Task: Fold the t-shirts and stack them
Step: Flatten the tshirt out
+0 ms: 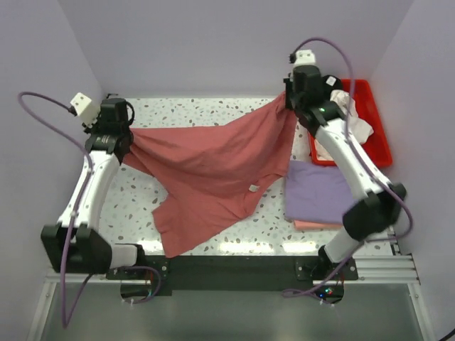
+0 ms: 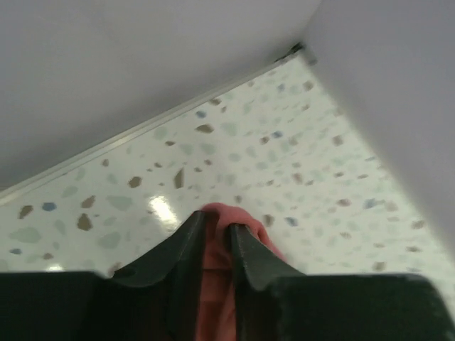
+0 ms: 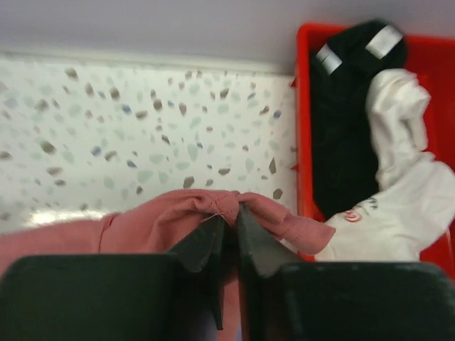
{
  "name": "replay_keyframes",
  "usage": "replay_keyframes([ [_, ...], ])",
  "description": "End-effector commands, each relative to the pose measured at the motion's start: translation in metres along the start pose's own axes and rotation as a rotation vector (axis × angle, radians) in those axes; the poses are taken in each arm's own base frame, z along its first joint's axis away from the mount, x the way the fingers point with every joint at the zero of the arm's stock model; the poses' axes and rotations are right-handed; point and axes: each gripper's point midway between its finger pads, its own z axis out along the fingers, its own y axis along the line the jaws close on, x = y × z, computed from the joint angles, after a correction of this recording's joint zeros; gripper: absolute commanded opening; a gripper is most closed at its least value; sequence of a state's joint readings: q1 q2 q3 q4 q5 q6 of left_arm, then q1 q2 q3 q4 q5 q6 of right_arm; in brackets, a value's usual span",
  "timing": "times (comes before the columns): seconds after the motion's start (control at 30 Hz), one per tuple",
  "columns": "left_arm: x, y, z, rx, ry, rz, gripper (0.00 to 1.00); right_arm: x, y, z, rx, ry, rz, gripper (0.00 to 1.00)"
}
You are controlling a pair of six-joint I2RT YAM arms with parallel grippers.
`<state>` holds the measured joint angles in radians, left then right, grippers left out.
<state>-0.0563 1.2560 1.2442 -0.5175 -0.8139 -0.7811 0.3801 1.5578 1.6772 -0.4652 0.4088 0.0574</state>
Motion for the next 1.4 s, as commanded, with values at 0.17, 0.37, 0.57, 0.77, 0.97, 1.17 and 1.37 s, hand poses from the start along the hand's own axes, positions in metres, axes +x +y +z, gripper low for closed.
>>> replay_keyframes([
  [0.17,0.081,0.029,0.101,-0.176,0.314,0.089,1.00,0.073,0.050,0.149,-0.090,0.299,-0.053,0.80],
  [0.37,0.069,0.021,0.072,-0.022,0.298,0.037,1.00,0.072,0.085,0.108,-0.281,0.259,0.042,0.99],
  [0.57,0.094,0.009,0.030,0.209,0.403,-0.023,1.00,0.135,0.137,0.012,-0.389,0.384,0.030,0.99],
  [0.77,0.137,0.012,-0.007,0.329,0.501,-0.006,1.00,0.228,0.242,-0.098,-0.699,0.548,-0.060,0.99],
  [0.97,0.160,0.034,-0.026,0.340,0.536,-0.020,1.00,0.289,0.308,-0.149,-0.855,0.673,-0.195,0.99],
  [1.17,0.156,0.042,-0.031,0.326,0.516,-0.032,1.00,0.323,0.317,-0.142,-0.853,0.746,-0.193,0.99],
  [1.37,0.148,0.046,-0.032,0.299,0.492,-0.045,1.00,0.346,0.285,-0.115,-0.708,0.795,-0.231,0.99],
])
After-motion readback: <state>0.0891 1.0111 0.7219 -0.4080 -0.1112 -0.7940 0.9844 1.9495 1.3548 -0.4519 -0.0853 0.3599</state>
